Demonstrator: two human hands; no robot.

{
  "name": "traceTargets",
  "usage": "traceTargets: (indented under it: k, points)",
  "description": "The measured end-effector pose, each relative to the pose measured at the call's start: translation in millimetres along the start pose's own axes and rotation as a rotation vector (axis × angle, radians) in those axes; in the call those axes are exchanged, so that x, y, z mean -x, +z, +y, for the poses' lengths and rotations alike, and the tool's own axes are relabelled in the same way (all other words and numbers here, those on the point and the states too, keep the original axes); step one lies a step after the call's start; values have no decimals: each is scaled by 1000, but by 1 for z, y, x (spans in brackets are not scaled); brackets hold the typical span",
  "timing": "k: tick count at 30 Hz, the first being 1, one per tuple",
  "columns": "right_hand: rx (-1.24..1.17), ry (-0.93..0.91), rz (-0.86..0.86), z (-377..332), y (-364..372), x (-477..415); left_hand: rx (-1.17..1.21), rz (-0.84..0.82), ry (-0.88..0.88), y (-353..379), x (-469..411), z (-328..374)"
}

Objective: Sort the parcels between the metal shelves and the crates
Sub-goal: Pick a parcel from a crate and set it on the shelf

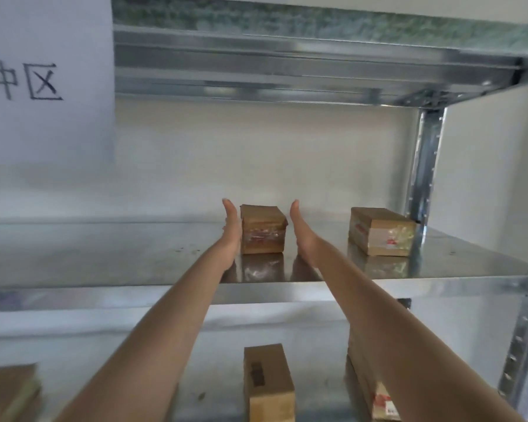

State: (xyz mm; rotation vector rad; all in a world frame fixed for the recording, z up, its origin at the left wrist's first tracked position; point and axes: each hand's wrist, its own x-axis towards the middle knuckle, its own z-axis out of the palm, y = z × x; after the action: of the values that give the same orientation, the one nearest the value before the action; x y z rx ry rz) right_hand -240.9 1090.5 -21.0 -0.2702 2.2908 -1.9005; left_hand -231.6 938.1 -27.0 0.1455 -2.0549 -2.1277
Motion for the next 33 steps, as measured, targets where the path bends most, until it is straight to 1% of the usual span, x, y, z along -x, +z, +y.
traceTargets:
  k: [1, 4, 5, 7, 9, 14, 18, 19, 22, 26, 29, 30, 33]
  points:
    - [-32, -10, -16, 2, 4, -5, 19, -2, 13, 3, 8, 1]
    - [-115, -15, -98, 6, 13, -19, 70, -94, -16, 7, 10, -2]
    - [-118, -46, -123, 9, 16, -22, 57, -85, 11, 7, 9, -4]
    - [-144, -86, -123, 12, 15, -30, 116, -82, 18, 6, 11, -2]
    - [-183, -76, -89, 7, 14, -27, 122, -46, 17, 6, 14, 3]
    - [-277, -78, -125, -12, 8, -23, 204, -107, -37, 5, 18, 19]
    - [-273, -55, -112, -17, 8, -22, 184, -124, -4, 5, 22, 26]
    - [-270, -53, -120, -17, 7, -21, 194, -115, -9, 4, 20, 26]
    - [-304, -61, -90, -17, 2, -21, 219, -5, -53, -2, 13, 26]
    - [-325, -93, -21, -19, 10, -26, 163, 47, -25, -3, 10, 27]
    - [-346, -97, 41, -22, 17, -30, 202, 51, -7, -1, 5, 29]
    - [-351, -97, 41, -23, 19, -29, 162, 68, -10, 0, 10, 31]
    - [-337, -88, -7, -25, 22, -29, 113, 119, 54, 4, 27, 42]
